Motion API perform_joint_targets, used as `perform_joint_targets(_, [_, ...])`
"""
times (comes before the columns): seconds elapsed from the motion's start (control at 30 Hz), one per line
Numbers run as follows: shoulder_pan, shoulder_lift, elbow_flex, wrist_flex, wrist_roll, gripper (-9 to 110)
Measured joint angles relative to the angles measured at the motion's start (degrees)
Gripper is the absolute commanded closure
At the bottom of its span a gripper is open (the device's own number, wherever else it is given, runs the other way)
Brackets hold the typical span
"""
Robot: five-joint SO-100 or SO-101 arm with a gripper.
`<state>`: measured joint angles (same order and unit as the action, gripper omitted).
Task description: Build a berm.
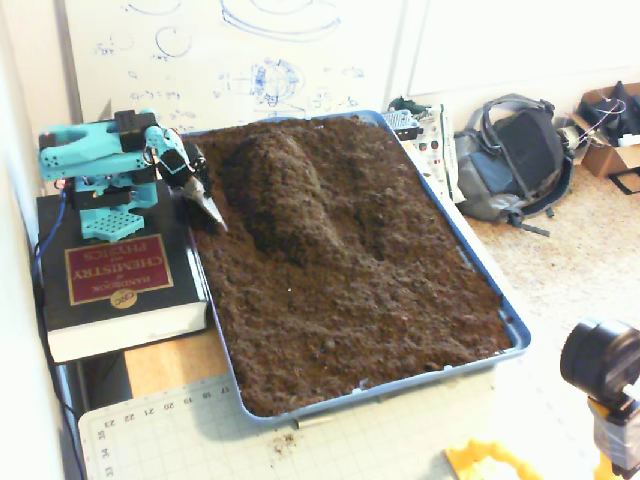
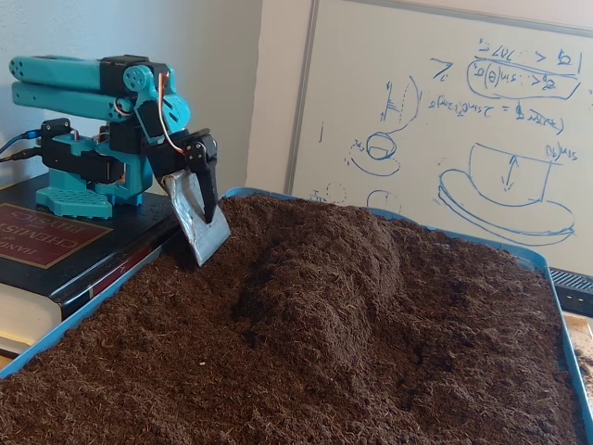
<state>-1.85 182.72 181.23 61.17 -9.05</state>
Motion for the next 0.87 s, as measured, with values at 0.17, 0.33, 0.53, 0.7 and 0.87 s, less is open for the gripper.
perform_joint_targets(0.17, [0.0,2.9,0.0,1.7,4.2,101])
perform_joint_targets(0.33, [0.0,2.9,0.0,1.8,5.5,101])
perform_joint_targets(0.53, [0.0,2.9,0.0,1.8,5.6,101])
perform_joint_targets(0.7, [0.0,2.9,0.0,1.8,5.6,101])
perform_joint_targets(0.87, [0.0,2.9,0.0,1.8,5.6,101])
